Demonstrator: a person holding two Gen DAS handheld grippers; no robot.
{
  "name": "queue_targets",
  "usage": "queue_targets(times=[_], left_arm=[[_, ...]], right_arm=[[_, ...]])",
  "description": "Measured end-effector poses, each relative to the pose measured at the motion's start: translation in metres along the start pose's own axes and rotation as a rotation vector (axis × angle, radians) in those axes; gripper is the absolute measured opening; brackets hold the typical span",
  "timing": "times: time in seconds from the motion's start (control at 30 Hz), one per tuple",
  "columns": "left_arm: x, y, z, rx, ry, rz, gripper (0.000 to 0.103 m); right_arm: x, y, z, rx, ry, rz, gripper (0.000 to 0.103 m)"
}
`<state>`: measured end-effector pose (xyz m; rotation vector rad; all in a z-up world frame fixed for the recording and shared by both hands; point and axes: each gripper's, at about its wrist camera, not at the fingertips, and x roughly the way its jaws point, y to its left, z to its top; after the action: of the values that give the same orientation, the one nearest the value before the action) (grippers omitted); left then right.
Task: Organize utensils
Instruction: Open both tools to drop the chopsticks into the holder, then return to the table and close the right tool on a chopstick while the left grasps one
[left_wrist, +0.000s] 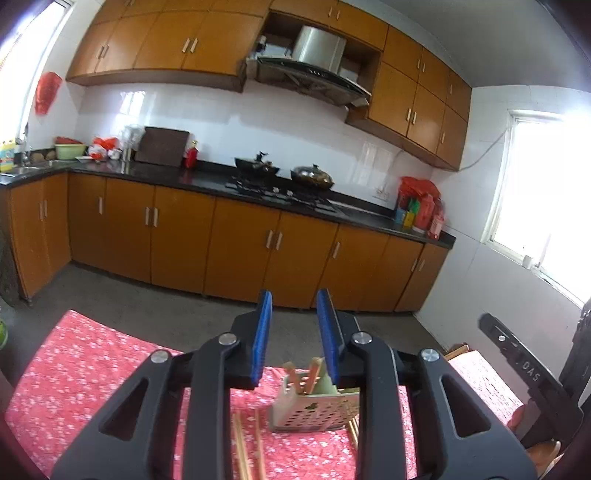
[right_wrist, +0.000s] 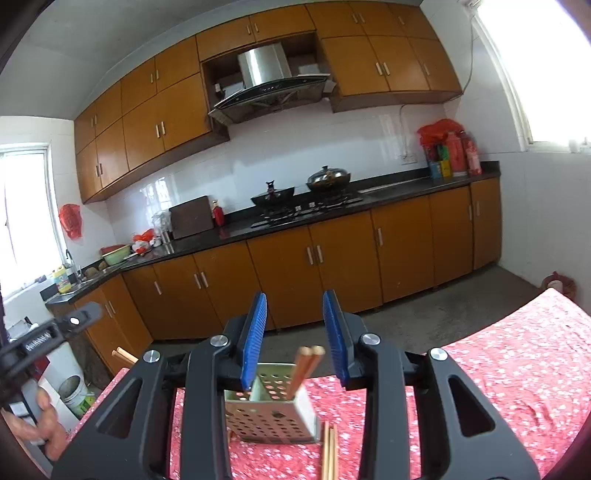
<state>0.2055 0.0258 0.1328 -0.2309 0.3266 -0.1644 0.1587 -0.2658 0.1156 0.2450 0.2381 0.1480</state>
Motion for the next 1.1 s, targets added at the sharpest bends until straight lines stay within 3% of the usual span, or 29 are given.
queue_targets(times=[0.2, 0.3, 0.43, 0.57, 0.67, 0.83, 1.1], left_arm=[[-0.040, 0.027, -0.021, -0.005, 0.004, 0.068, 0.033], [-0.041, 0.045, -0.051, 0.014, 0.072, 0.124, 0.034], [-0.023, 0.072, -0.108, 0.030, 0.226, 0.196, 0.034], [-0.006, 0.087, -0.153, -0.004, 0.361, 0.193, 0.034], [-0.002, 0.086, -0.173, -0.015, 0.412, 0.178, 0.034], [0.004, 0.079, -0.189, -0.003, 0.450, 0.151, 0.034], [0.010, 0.068, -0.199, -0.001, 0.499, 0.106, 0.034]], right_arm=[[-0.021, -0.025, -0.018, -0.004, 0.059, -0.077, 0.037], [-0.014, -0.042, -0.054, -0.015, 0.177, -0.125, 0.037], [0.004, -0.055, -0.106, -0.002, 0.352, -0.137, 0.037], [0.024, -0.048, -0.163, 0.005, 0.545, -0.061, 0.030], [0.032, -0.037, -0.184, -0.015, 0.616, -0.028, 0.027], [0.045, -0.026, -0.202, -0.052, 0.679, -0.033, 0.022], [0.048, -0.033, -0.206, -0.077, 0.686, -0.061, 0.021]])
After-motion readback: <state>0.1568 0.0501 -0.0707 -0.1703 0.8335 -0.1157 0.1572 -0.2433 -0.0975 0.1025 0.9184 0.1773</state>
